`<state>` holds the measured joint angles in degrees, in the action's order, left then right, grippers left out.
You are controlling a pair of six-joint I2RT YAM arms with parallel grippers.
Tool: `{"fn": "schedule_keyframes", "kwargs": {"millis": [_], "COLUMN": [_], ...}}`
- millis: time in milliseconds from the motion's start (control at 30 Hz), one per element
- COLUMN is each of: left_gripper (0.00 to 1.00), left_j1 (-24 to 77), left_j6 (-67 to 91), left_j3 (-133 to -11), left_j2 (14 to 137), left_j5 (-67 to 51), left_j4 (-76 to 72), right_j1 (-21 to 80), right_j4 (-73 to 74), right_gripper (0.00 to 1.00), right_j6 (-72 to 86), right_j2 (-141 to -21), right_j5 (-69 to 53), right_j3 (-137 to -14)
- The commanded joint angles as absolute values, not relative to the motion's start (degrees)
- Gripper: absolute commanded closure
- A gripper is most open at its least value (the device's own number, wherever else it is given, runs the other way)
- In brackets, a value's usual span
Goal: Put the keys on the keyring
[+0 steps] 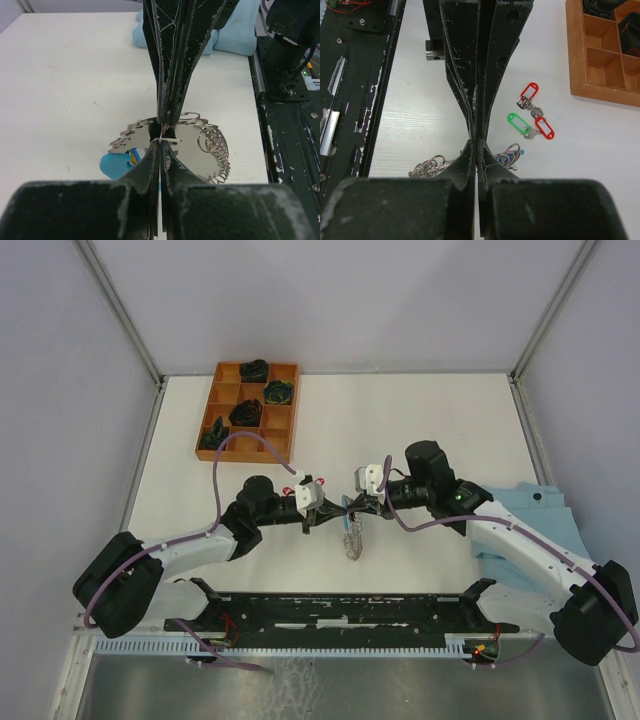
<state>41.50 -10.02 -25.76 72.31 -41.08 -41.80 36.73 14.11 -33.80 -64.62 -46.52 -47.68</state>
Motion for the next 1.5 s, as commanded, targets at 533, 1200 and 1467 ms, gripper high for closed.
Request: {"fn": "schedule_keyframes", "kwargs": {"millis": [533,1200,1467], "left_gripper": [0.97,0.75,0.43], "left_j1": [44.6,44.6,44.6], "left_j6": [-12.9,-6.6,2.4], "left_j3": [-27.1,-28.6,-27.5], "left_j2": [64.7,70.5,76.0], "left_j5": [-33.0,-33.1,-25.1], "left_j4": [-36.7,-36.0,-39.0], "right_j1": [35.8,35.9,35.9], "right_j4": [23.2,28.0,25.1], "right_gripper": [0.93,0.67,0.00], "right_j6": [-41.2,-27.8,4.8], "right_j2": [-61.2,-61.3,-61.0], "right_j5": [-39.7,-20.9,-8.3], "right_j3": [-51.0,-53.6,-50.7]}}
